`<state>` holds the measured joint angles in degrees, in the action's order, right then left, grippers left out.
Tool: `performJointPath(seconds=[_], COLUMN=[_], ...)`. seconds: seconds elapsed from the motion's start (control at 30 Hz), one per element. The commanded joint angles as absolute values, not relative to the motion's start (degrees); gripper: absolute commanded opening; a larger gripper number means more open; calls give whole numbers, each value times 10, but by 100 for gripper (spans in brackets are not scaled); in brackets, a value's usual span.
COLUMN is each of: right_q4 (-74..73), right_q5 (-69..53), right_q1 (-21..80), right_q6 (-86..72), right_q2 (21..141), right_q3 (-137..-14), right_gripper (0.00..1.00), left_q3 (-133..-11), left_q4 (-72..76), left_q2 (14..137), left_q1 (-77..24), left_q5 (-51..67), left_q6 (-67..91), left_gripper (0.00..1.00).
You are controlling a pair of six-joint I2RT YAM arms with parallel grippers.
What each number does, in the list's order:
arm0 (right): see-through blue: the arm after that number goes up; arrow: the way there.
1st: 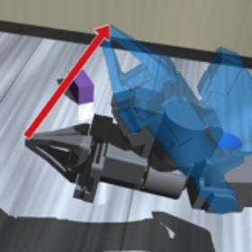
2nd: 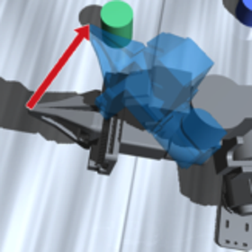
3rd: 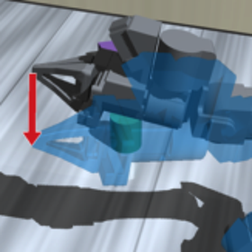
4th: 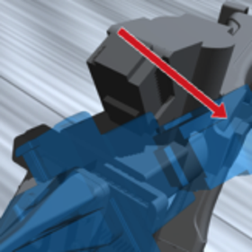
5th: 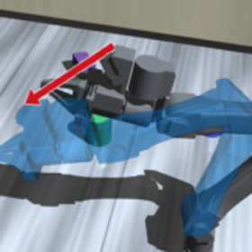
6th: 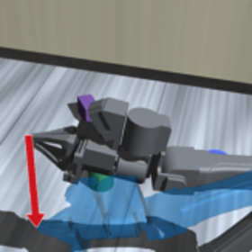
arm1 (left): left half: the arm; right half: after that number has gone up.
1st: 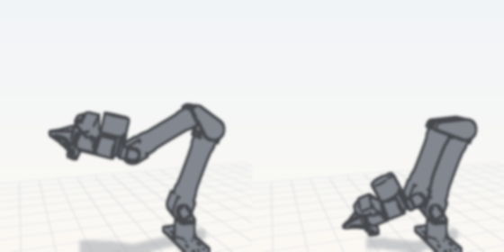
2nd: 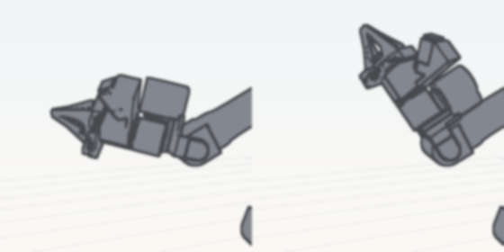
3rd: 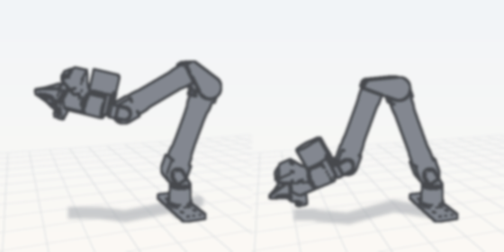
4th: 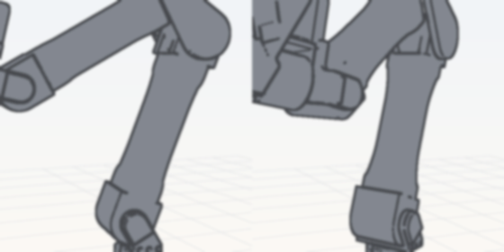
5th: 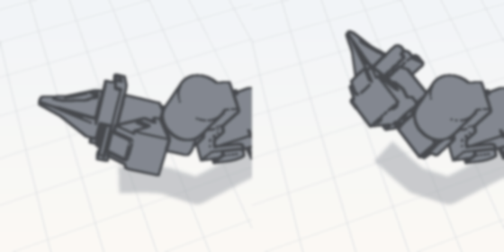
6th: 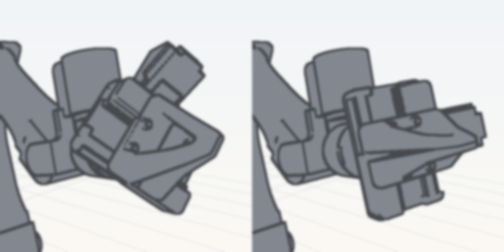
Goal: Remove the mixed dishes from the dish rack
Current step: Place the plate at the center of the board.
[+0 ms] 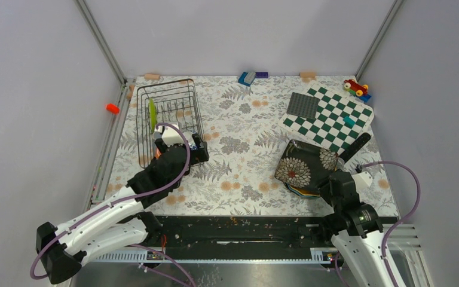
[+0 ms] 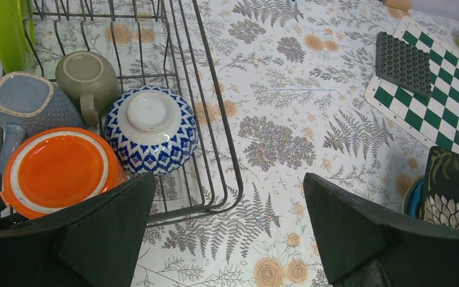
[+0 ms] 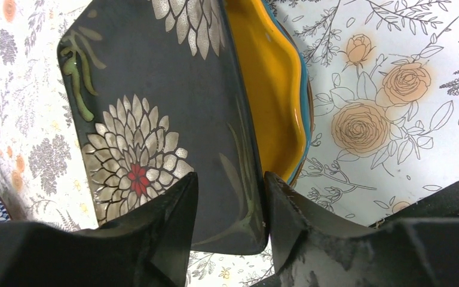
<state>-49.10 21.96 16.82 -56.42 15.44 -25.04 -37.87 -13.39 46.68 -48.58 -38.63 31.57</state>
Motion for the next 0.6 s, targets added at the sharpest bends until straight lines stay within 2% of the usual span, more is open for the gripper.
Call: performJointPath(seconds=[0.0,0.37,0.57], right_q4=[-470,-525,-541], right_q5=[249,289,300], right_q1=[168,168,168], right_q6=[-572,-574,-568], right_q2=[150,134,120], right_q3=[-246,-261,-270], right_gripper=[55,78,94], left_q3=[-404,-407,-412], left_q4=[-114,-111,-106], left_q2=[469,467,477], left_q1=[-488,-488,-487], left_q5=[-404,-436,-439], left_q6=[321,317,313], left_gripper=[99,99,99])
